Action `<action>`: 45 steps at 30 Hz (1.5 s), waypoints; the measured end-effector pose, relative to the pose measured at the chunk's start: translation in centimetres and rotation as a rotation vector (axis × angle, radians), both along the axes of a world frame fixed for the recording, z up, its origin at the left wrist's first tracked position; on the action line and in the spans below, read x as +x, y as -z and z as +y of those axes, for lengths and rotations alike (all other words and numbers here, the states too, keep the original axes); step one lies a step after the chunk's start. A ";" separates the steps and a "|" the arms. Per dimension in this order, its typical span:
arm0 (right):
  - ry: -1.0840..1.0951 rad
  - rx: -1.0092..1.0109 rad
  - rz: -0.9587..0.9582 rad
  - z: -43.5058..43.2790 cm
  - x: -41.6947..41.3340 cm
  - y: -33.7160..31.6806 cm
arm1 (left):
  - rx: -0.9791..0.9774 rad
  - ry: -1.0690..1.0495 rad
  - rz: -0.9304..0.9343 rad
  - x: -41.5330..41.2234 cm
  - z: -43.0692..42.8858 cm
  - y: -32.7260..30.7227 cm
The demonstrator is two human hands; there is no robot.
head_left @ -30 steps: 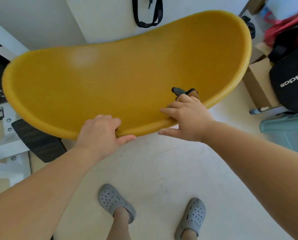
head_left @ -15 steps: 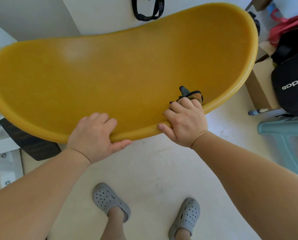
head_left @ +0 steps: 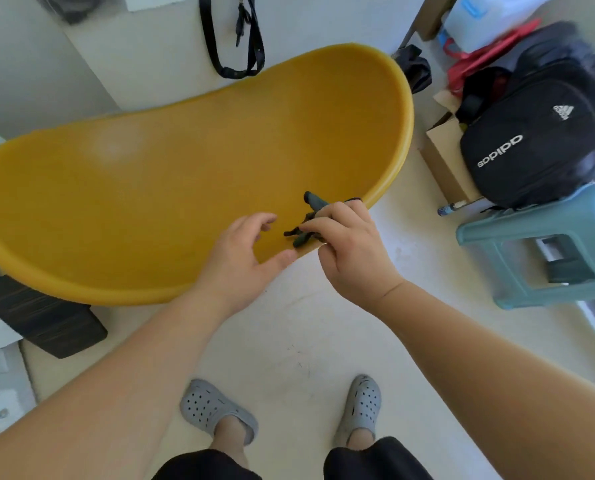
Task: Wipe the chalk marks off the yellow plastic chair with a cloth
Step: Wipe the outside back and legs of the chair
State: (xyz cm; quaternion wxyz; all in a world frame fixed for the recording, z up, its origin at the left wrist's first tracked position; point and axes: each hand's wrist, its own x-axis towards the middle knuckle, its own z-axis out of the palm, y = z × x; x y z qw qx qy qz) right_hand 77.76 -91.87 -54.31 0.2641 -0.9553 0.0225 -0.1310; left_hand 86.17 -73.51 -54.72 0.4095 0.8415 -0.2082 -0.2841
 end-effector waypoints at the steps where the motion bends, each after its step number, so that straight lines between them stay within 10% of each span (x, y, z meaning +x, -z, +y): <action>1: 0.044 0.066 -0.010 0.1 -0.8 -1.4 | -0.080 0.004 0.058 -0.8 -1.3 -1.1; 6: 0.203 0.284 0.024 -0.6 -4.5 -5.4 | -0.316 0.083 0.053 -4.0 -6.0 -3.7; 28: 0.476 0.515 0.041 -18.7 -9.3 10.8 | 0.398 0.124 -0.213 -10.7 -26.3 1.0; 37: 0.481 0.922 -0.143 -19.4 -5.2 18.3 | 0.446 0.455 -0.971 -2.7 -27.4 3.0; 45: 0.390 0.984 -0.504 -21.5 1.0 24.2 | 0.525 0.290 -0.802 3.9 -32.8 6.0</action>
